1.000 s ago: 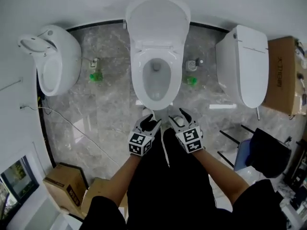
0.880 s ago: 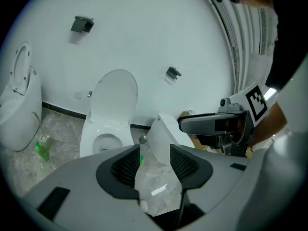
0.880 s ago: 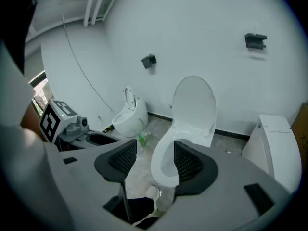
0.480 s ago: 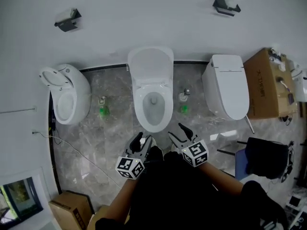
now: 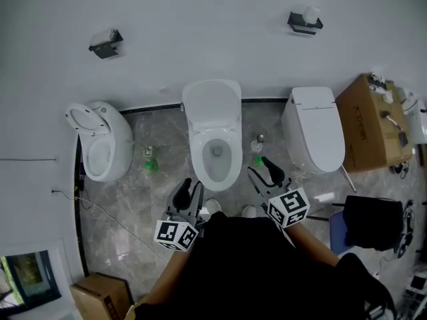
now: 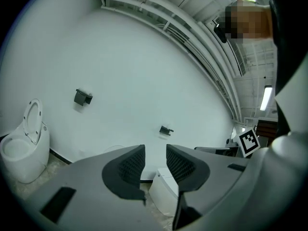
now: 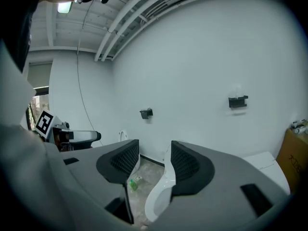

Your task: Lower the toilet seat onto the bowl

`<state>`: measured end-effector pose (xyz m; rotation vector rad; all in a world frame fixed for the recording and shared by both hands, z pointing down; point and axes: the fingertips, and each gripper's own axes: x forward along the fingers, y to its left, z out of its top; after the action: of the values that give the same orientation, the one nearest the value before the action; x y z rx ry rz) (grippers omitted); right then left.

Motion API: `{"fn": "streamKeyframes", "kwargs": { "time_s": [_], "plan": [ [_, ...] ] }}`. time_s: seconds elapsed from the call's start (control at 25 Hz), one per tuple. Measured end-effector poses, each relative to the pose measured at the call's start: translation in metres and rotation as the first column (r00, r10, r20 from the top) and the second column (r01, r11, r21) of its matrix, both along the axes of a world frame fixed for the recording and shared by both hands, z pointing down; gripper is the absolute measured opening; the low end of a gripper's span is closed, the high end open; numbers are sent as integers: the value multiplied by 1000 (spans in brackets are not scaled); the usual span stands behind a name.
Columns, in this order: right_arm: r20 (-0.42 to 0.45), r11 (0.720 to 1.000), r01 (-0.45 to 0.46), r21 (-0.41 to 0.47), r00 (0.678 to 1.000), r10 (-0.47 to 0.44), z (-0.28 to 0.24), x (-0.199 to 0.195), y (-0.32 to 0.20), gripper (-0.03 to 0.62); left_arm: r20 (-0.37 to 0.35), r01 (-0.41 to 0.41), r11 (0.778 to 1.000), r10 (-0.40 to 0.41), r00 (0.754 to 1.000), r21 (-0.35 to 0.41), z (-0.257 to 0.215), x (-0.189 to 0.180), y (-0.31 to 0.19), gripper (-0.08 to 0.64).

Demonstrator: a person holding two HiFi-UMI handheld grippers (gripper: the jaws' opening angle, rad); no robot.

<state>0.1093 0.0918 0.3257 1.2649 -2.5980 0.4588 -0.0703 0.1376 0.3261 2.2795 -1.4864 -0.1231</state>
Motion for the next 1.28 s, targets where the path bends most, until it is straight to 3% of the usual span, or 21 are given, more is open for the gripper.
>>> {"fn": "streamKeyframes", "kwargs": {
  "time_s": [0.12,0.28,0.52,0.76,1.28],
  "plan": [
    [66,1000,-5,-12,998,6,-15,1,1,161,-15,-47,999,47,999,-5,-9,12,-5,73],
    [76,1000,-7,18,997,6,-24,4,2,62,10,-73,997,73,997,14,-17,23,-13,20],
    [41,997,-24,79,999,21,-40,16,-2,51,43,-49,999,49,998,9,-17,16,-21,17],
    [34,997,-41,68,999,39,-35,27,-9,43,50,-29,999,28,998,15,-15,16,-28,17],
    [36,994,-8,110,999,4,-49,3,-17,35,49,10,1000,-11,999,21,-18,8,-30,17]
  ]
}}
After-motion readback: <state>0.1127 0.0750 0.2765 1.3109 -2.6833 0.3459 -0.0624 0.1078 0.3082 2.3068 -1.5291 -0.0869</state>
